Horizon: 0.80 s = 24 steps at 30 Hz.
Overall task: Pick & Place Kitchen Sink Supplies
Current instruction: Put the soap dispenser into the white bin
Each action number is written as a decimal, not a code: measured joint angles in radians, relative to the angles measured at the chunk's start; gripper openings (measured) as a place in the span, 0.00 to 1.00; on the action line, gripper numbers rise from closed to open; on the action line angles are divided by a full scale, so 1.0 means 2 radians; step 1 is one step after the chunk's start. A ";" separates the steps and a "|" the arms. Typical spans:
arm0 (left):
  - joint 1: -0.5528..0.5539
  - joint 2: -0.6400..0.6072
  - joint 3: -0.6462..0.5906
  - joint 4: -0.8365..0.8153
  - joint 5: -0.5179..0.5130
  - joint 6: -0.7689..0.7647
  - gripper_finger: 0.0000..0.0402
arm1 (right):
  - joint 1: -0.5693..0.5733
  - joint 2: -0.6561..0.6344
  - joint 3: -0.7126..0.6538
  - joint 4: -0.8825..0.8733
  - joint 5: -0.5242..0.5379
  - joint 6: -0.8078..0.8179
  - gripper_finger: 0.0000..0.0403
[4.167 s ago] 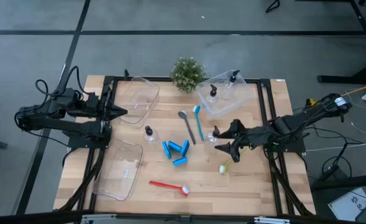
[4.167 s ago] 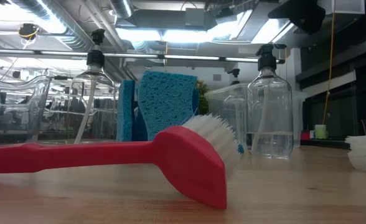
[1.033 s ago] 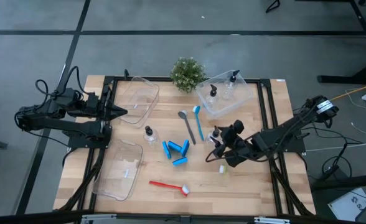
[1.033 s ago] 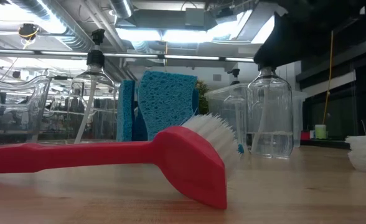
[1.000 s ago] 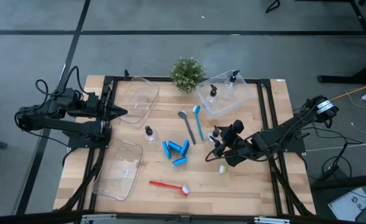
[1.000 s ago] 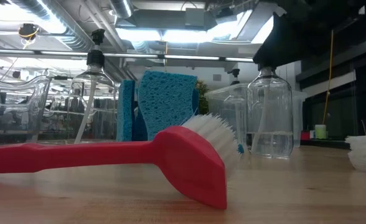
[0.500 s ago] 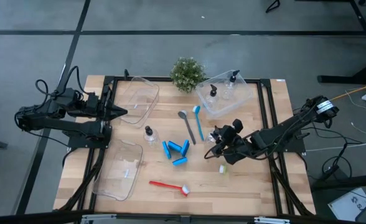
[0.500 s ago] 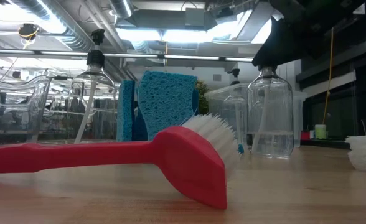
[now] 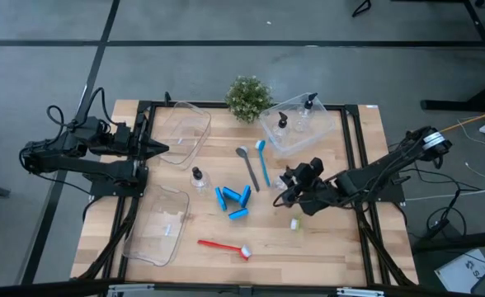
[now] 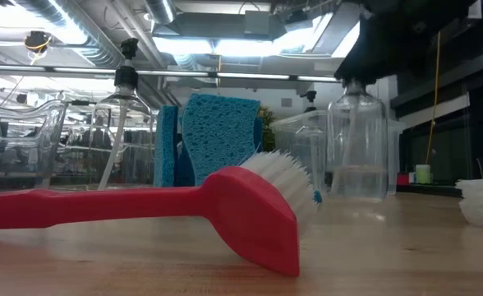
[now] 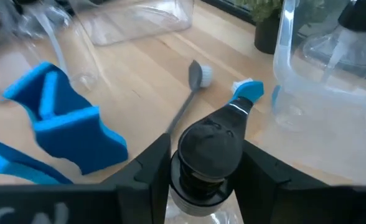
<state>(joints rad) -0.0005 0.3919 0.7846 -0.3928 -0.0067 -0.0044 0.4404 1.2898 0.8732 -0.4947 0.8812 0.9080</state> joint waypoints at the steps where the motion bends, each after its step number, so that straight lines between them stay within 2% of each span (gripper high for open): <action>1: 0.000 0.000 0.000 0.000 0.000 0.000 0.03 | -0.001 -0.006 0.006 -0.002 0.000 -0.004 0.34; 13: 0.000 0.000 0.000 0.000 0.000 0.000 0.02 | -0.001 -0.066 0.092 -0.035 0.003 -0.093 0.34; 24: 0.000 0.000 0.000 0.000 0.000 0.000 0.03 | -0.001 -0.071 0.190 -0.087 0.043 -0.162 0.34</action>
<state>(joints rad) -0.0003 0.3916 0.7845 -0.3927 -0.0067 -0.0044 0.4385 1.1481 1.2524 -0.6690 0.9672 0.5849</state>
